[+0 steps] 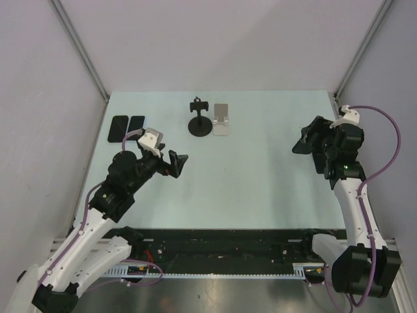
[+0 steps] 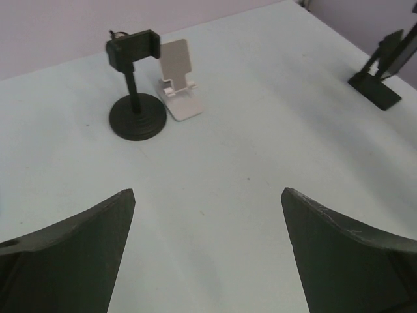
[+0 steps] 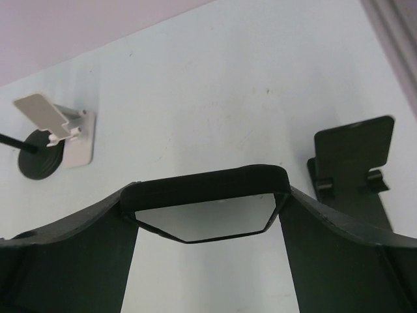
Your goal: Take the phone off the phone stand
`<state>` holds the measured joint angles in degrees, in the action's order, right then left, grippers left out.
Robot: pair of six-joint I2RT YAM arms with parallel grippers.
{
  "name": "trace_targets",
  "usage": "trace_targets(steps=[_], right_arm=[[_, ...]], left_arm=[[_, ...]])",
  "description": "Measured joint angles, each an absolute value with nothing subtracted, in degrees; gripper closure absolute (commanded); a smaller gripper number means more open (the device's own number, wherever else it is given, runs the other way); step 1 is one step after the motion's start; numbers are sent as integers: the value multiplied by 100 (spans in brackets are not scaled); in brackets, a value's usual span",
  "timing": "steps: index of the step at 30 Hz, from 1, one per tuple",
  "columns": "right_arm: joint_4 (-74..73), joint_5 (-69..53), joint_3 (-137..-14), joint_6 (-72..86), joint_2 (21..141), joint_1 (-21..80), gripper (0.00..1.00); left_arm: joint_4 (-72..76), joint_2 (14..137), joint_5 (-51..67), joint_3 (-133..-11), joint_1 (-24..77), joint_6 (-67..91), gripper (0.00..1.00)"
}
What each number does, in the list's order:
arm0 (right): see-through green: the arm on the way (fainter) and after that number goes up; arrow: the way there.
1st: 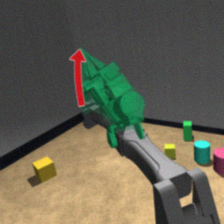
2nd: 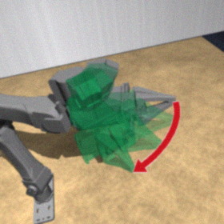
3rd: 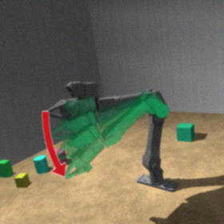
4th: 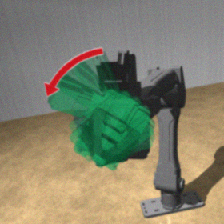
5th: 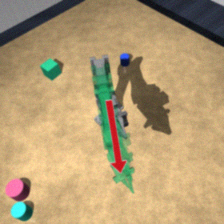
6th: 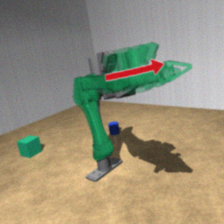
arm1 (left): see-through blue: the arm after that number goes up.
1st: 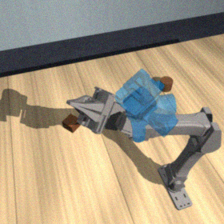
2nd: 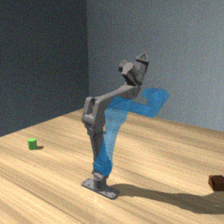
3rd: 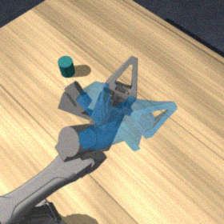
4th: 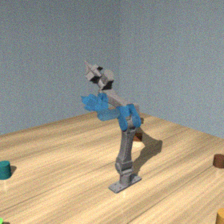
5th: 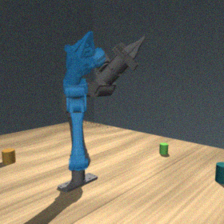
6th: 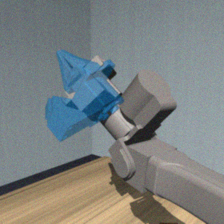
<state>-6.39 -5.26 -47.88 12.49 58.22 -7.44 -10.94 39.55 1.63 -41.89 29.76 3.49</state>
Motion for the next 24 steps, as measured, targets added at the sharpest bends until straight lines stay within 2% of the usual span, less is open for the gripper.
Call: trace_targets(steps=[4, 8, 14, 18, 24], right_arm=[[-1017, -541, -4786, 1747, 5653, -572, 99], [-1295, -552, -4786, 2200, 5494, -237, 100], [-1549, -626, -4779, 2775, 5411, 709, 100], [-1584, -683, -4727, 3192, 5363, 1391, 100], [-1468, -707, -4471, 3848, 5140, 2287, 100]], left_arm=[[-873, 4235, 714, -4187, 3142, 760, 0], [-515, 4521, 937, -4073, 3667, 1216, 0], [753, 4849, 851, -3548, 4600, 1822, 0], [1439, 5535, 587, -3518, 5177, 1942, 0], [2272, 6265, 244, -3422, 5649, 1953, 1]])
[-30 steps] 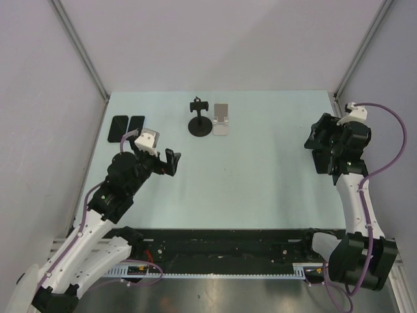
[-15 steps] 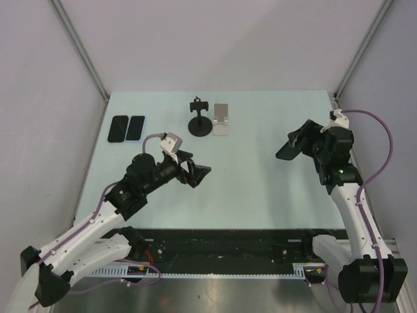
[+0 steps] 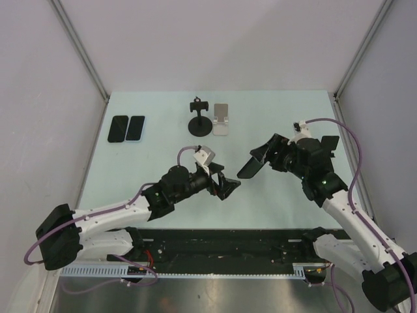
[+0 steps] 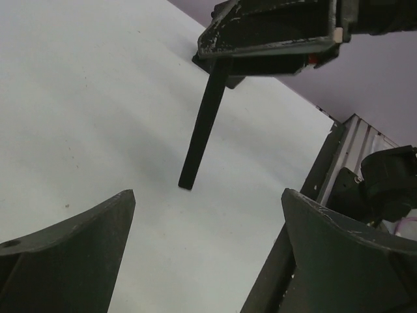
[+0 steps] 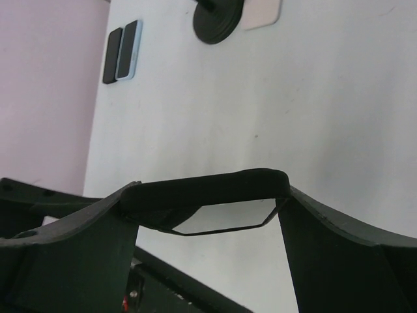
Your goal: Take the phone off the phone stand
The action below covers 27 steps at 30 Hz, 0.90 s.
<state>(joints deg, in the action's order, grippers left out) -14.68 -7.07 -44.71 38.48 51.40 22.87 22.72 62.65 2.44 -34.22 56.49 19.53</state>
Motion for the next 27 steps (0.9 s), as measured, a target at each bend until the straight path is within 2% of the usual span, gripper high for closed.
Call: trace_targets(steps=[13, 17, 20, 27], right_arm=[[-1063, -714, -4117, 4797, 4816, 3024, 100], [-1007, -744, -4101, 4936, 4733, 3028, 100], [-941, -760, -4077, 4991, 4670, 3030, 100], [-882, -823, -3999, 5065, 4641, 3030, 100]], left_arm=[[3345, 6910, -652, -2923, 5913, 2097, 16], [3470, 7083, -694, -2902, 5961, 2099, 26], [3514, 7146, -690, -2902, 5972, 2104, 39], [3618, 7153, -681, -2897, 6001, 2099, 62]])
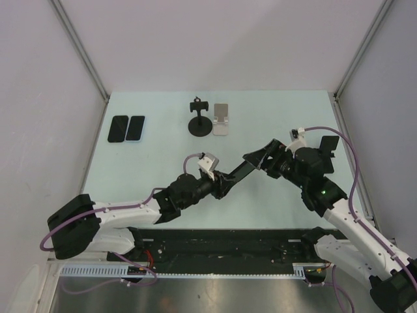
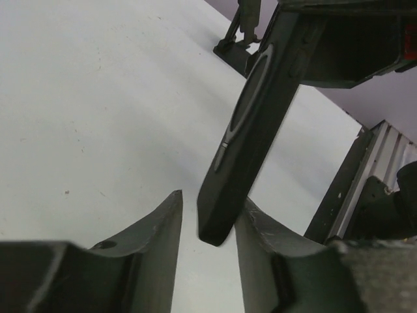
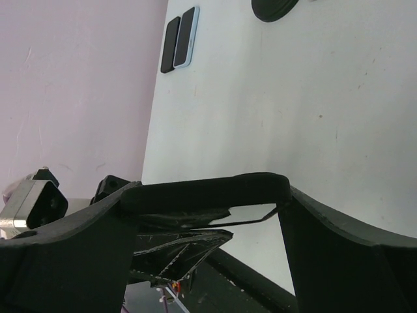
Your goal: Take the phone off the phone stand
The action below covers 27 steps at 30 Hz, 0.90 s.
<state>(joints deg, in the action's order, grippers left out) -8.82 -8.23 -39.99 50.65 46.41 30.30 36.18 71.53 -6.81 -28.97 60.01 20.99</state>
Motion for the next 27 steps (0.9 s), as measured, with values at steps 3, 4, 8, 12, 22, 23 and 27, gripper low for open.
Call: trace_targets(steps=[3, 4, 8, 12, 22, 23, 27], right_arm=[[-838, -847, -3935, 5100, 4641, 3030, 100], [-836, -854, -3916, 5105, 4641, 3030, 100], [-829, -843, -3868, 5157, 4652, 3028, 76], [-917, -836, -3846, 5170, 4659, 3028, 26], [-1048, -637, -3833, 4915, 4132, 2783, 0], [-1092, -633, -3833, 4864, 4021, 2689, 0], [-1435, -545, -3841, 4519, 3564, 2174, 0]], left_arm=[[3673, 7153, -628, -2891, 6016, 2091, 74], [3693, 7148, -598, -2888, 6020, 2084, 78], [3708, 7120, -414, -2836, 6064, 1857, 99], [3704, 7070, -261, -2764, 6149, 1758, 100], [3612, 7008, -572, -2554, 6020, 2311, 100], [3590, 6982, -602, -2512, 5983, 2359, 100], [3540, 6757, -631, -2327, 5741, 2580, 100]])
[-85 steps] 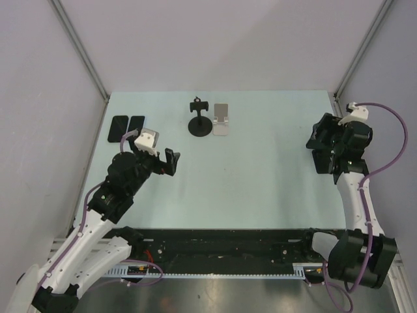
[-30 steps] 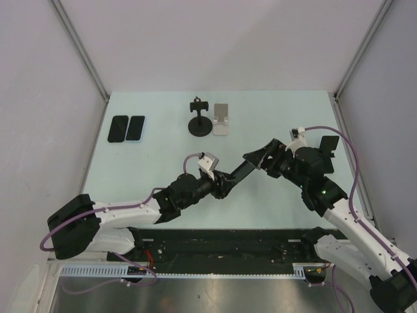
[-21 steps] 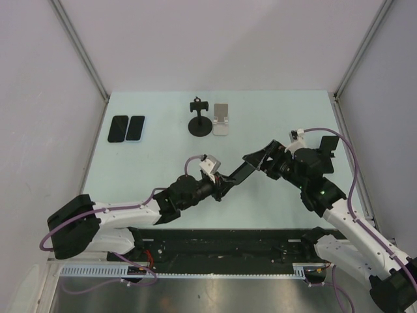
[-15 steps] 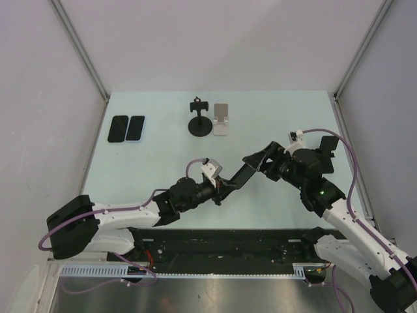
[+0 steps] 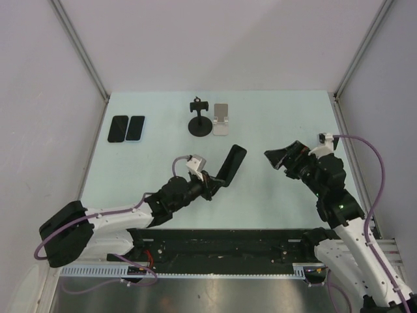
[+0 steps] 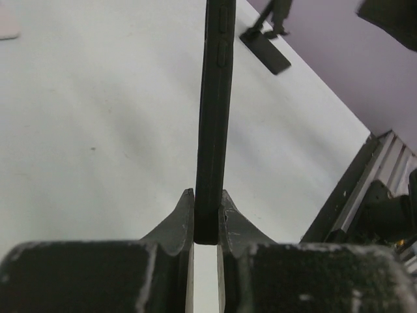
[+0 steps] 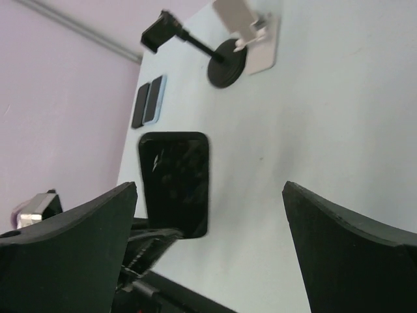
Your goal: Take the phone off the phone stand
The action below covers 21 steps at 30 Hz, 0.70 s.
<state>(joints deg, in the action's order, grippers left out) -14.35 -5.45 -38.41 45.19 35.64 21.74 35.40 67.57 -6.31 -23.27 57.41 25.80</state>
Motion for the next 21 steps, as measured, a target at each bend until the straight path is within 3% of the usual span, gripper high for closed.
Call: trace_targets(steps=[12, 21], right_arm=[[-2663, 598, -4466, 2652, 2462, 1437, 0], [-2888, 1619, -4401, 1636, 1959, 1619, 0]], left_arm=[[2423, 5511, -530, -1968, 3712, 3166, 100], [1022, 5911, 104, -2506, 1806, 3258, 100]])
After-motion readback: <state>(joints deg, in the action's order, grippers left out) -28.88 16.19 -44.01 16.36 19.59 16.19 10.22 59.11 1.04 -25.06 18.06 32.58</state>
